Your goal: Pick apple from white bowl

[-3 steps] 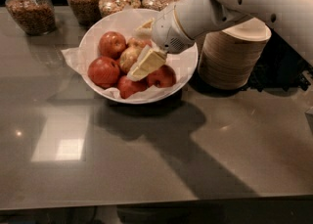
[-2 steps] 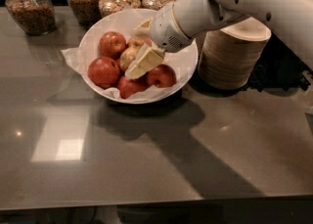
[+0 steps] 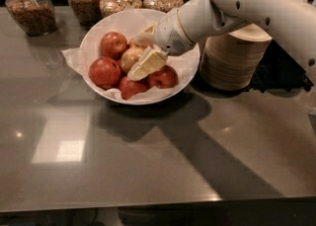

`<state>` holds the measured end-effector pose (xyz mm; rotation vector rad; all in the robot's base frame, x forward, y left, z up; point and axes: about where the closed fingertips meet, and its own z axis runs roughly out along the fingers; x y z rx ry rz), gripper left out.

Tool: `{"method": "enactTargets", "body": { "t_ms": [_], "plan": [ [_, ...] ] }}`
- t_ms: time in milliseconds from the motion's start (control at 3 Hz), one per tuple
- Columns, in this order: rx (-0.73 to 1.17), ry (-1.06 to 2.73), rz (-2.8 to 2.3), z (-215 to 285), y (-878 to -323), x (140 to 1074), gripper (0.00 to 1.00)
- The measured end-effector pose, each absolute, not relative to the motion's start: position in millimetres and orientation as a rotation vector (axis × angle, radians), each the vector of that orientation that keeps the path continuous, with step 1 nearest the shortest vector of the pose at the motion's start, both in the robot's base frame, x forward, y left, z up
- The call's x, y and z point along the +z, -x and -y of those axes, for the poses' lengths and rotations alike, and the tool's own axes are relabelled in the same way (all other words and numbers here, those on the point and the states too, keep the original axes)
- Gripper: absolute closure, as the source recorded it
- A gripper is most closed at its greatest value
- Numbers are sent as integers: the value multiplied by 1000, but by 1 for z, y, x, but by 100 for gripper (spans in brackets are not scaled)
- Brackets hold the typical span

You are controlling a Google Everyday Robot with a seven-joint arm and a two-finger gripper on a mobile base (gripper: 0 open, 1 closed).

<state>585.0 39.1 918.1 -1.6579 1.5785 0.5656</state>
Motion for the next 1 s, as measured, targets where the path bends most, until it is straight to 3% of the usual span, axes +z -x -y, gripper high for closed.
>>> {"method": "enactTargets", "body": {
  "t_ms": [1000],
  "plan": [
    [676, 1612, -1598, -36, -588, 907, 30]
  ]
}}
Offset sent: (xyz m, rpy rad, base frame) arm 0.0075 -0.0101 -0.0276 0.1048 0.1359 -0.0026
